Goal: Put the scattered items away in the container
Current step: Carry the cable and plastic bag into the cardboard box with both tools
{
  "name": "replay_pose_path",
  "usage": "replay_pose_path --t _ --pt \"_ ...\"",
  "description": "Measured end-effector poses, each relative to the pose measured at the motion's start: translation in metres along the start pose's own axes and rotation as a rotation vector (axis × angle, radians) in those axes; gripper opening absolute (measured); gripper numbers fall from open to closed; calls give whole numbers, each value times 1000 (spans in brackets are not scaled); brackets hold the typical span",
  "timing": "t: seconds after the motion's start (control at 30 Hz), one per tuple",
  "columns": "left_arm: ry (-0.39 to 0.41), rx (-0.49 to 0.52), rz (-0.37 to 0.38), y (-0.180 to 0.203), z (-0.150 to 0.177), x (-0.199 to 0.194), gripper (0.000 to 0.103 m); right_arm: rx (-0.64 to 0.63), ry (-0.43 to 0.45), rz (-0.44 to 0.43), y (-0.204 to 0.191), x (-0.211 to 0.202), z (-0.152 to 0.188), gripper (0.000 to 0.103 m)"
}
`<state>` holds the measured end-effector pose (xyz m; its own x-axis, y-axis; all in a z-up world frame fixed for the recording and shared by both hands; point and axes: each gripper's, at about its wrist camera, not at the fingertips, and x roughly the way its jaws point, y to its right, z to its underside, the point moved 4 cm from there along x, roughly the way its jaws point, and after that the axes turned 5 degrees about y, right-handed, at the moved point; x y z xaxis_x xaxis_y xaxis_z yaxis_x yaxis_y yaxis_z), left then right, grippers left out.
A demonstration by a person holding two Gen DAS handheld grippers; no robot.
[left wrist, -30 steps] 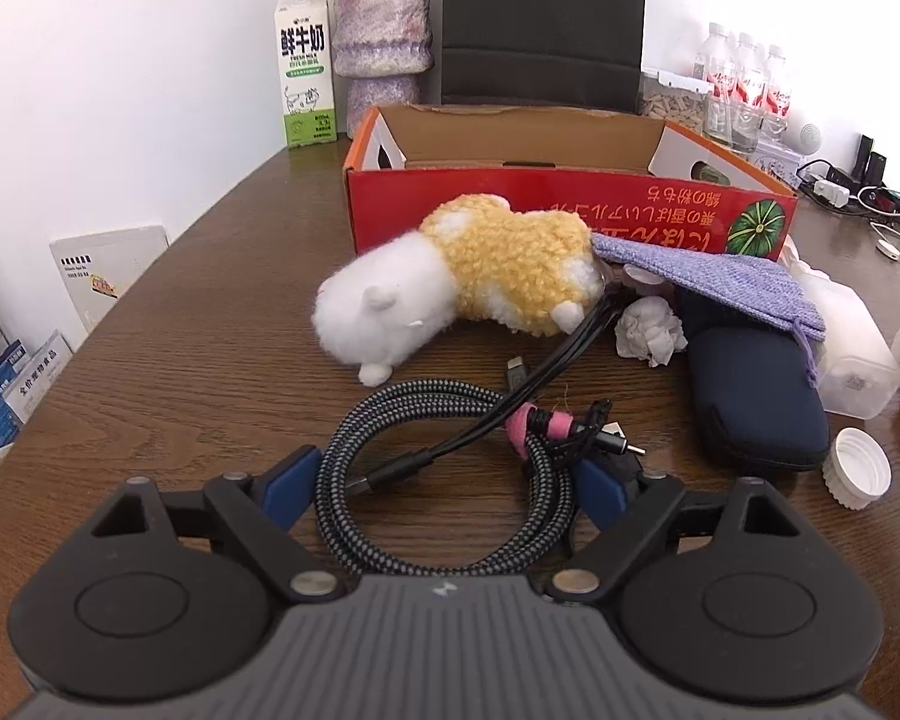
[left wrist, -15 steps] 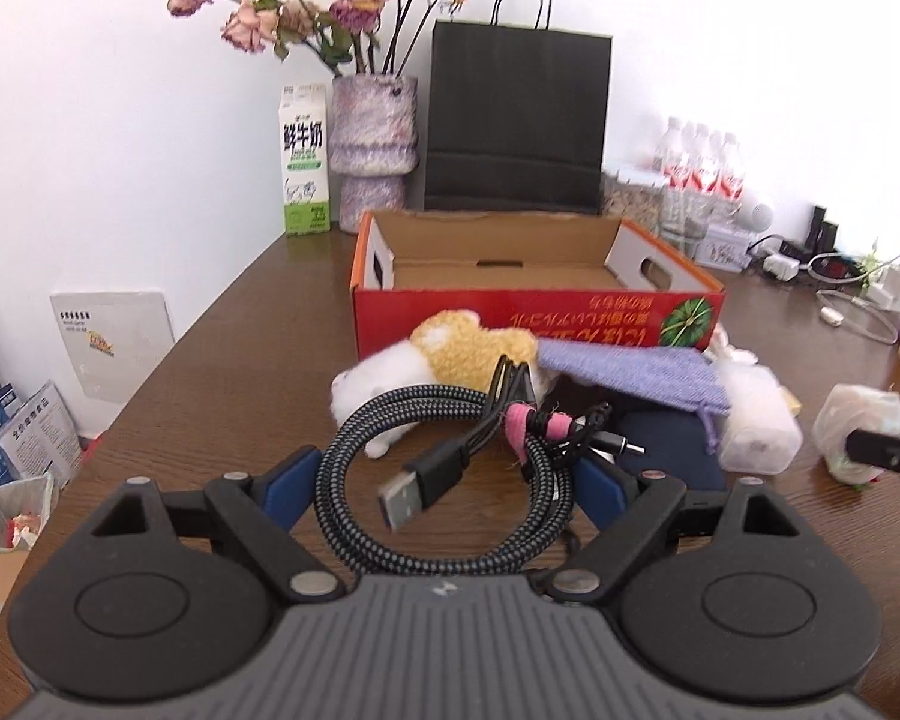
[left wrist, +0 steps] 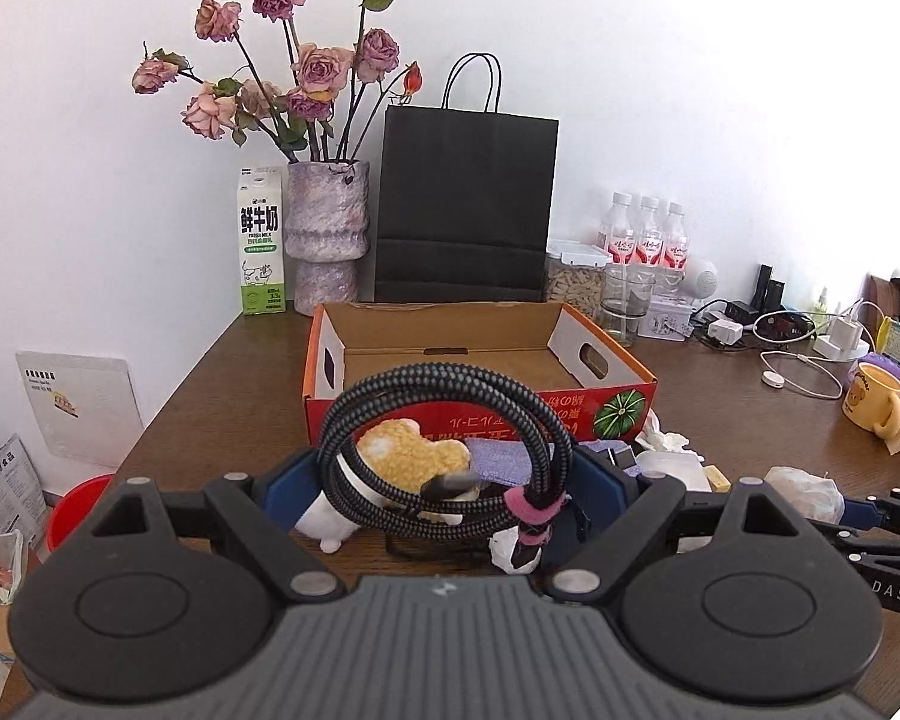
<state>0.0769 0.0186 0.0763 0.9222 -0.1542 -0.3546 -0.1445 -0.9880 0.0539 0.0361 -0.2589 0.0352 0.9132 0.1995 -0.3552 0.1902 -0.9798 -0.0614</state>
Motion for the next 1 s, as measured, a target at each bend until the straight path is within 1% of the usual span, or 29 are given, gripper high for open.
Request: replay_pose_path --t 0.17,0.37,0.5,0.6,0.73,0.83,0.9,1.0 --pt "35 1 7 -1 -12 -5 89 -4 7 -1 2 2 -5 38" --pt "70 0 14 -3 -30 -2 89 -27 28 -17 -3 8 -18 38" --pt "89 -15 29 -4 -41 6 89 -47 59 -20 -3 16 -35 38" --pt "99 -30 43 -5 -50 18 89 -72 92 -17 -3 27 -55 38" --pt "116 -45 56 -9 -65 40 89 -93 133 -14 -1 51 -84 39" --pt "120 -70 70 -10 -75 63 89 -94 141 -18 1 82 -106 39" --pt "114 -84 73 -11 -79 82 89 -96 126 -25 4 106 -116 39" --pt "85 -96 64 -12 -83 117 89 -113 62 -43 8 151 -131 39"
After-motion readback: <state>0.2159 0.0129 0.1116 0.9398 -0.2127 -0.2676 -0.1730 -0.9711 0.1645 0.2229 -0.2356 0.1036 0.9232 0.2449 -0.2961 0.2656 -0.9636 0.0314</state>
